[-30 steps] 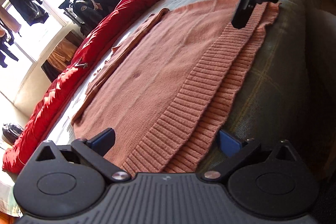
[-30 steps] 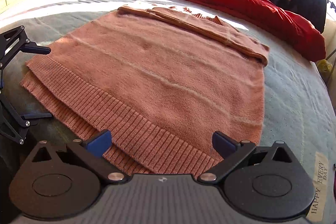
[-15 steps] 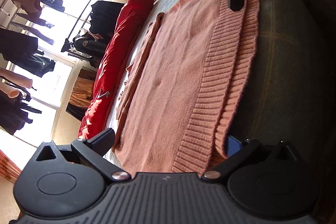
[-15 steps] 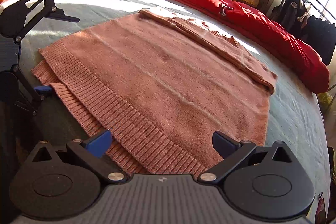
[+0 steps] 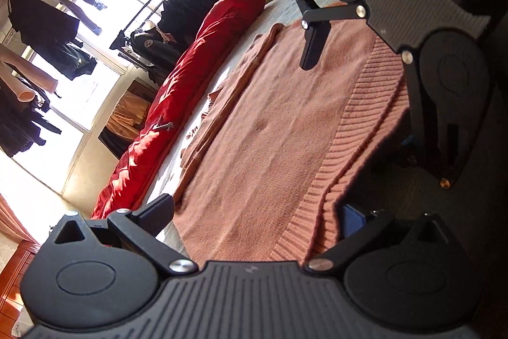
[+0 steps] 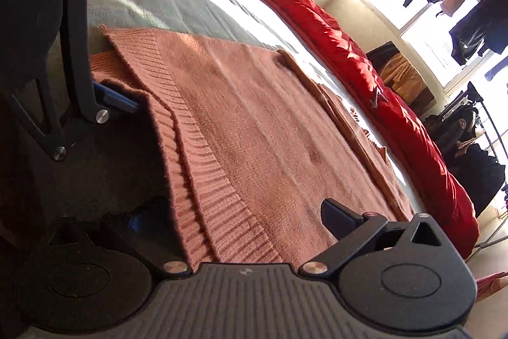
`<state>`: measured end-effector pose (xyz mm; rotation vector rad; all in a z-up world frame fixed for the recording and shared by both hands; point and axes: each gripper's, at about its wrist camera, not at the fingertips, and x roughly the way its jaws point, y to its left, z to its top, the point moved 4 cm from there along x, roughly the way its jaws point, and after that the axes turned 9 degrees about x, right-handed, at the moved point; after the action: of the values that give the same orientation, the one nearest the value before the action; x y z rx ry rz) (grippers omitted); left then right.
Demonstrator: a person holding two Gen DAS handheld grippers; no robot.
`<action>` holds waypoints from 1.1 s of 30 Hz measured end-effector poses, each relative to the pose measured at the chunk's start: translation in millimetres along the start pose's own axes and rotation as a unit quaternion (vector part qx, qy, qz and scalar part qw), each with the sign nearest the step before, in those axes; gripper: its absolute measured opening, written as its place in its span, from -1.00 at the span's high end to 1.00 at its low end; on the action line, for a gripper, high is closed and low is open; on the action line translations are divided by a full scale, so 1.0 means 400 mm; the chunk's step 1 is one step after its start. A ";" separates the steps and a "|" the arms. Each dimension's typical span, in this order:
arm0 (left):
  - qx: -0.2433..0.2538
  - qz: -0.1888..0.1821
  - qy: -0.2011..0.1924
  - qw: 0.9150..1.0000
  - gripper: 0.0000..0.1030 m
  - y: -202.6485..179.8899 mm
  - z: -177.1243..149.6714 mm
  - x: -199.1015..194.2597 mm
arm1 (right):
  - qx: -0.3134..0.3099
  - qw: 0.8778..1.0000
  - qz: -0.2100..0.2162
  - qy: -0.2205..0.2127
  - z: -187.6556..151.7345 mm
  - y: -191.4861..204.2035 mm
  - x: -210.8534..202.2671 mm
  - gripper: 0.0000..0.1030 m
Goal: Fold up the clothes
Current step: 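Roll both grippers sideways and slide their fingers under the ribbed hem, then close both grippers on the ribbed sweater hem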
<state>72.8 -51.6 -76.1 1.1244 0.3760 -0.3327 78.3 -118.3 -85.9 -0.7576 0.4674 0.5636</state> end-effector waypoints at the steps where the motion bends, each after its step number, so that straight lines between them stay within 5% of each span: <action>1: -0.001 -0.003 0.000 1.000 -0.99 -0.005 -0.001 0.001 | -0.005 1.000 -0.014 -0.005 0.004 -0.002 -0.001 -1.00; 12: -0.024 -0.001 -0.007 1.000 -0.99 -0.005 0.020 0.057 | -0.023 0.999 -0.042 -0.020 0.017 -0.029 -0.017 -1.00; 21: -0.032 0.004 0.012 0.999 -0.99 0.010 -0.034 0.041 | -0.035 0.992 -0.112 0.043 -0.140 -0.128 -0.017 -1.00; 27: 0.004 0.009 0.027 1.000 -0.99 -0.002 -0.047 0.051 | -0.006 0.984 -0.153 0.090 -0.248 -0.235 -0.027 -1.00; 33: 0.078 0.023 0.029 0.996 -0.92 -0.035 -0.026 0.053 | -0.026 0.987 -0.147 0.061 -0.235 -0.207 -0.017 -0.99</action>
<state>84.4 -49.1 -101.1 1.2968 0.3781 -0.2931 107.1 -239.5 -100.1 -0.8968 0.4450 0.2548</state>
